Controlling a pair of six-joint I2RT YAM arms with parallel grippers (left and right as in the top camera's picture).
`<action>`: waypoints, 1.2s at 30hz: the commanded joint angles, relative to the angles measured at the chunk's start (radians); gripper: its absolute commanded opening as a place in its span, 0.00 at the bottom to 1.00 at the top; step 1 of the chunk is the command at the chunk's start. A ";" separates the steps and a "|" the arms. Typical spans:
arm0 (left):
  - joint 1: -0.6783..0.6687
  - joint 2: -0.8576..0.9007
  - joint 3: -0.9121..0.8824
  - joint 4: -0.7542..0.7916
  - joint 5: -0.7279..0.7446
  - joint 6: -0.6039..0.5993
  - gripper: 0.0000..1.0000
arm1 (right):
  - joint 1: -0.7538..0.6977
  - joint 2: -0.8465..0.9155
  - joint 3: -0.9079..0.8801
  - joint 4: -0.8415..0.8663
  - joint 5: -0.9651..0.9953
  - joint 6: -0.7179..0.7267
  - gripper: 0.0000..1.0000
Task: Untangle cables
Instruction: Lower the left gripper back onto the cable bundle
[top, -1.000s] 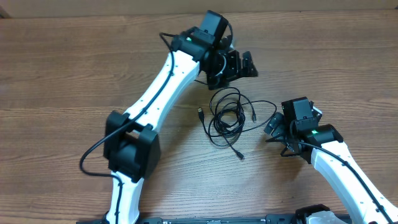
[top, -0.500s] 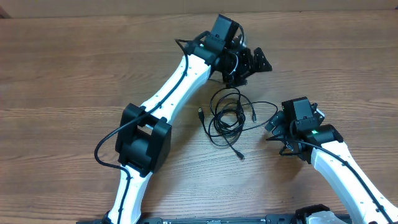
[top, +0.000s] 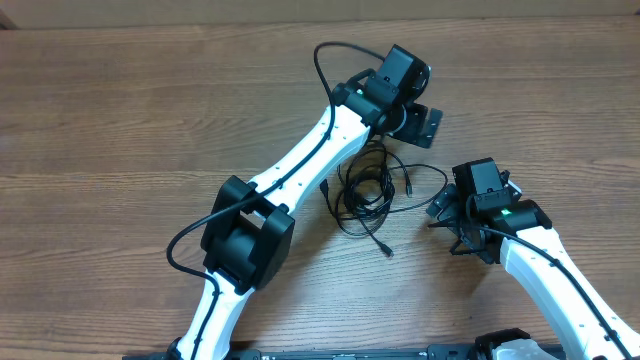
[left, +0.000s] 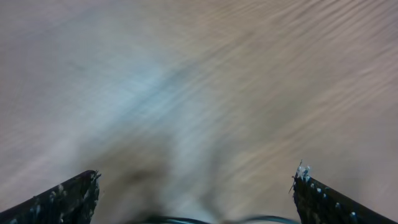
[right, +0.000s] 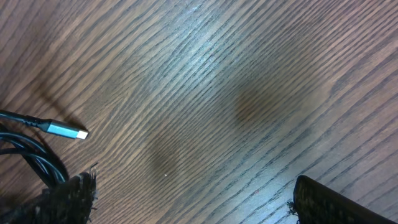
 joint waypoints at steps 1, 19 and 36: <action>0.020 0.011 0.003 -0.008 -0.187 0.385 1.00 | -0.004 -0.001 0.008 0.005 0.000 -0.003 1.00; 0.028 0.024 -0.010 -0.155 0.411 1.122 0.73 | -0.004 -0.001 0.008 0.005 -0.006 -0.003 1.00; -0.016 0.131 -0.010 -0.083 0.537 1.110 0.61 | -0.004 -0.001 0.008 0.006 -0.016 -0.003 1.00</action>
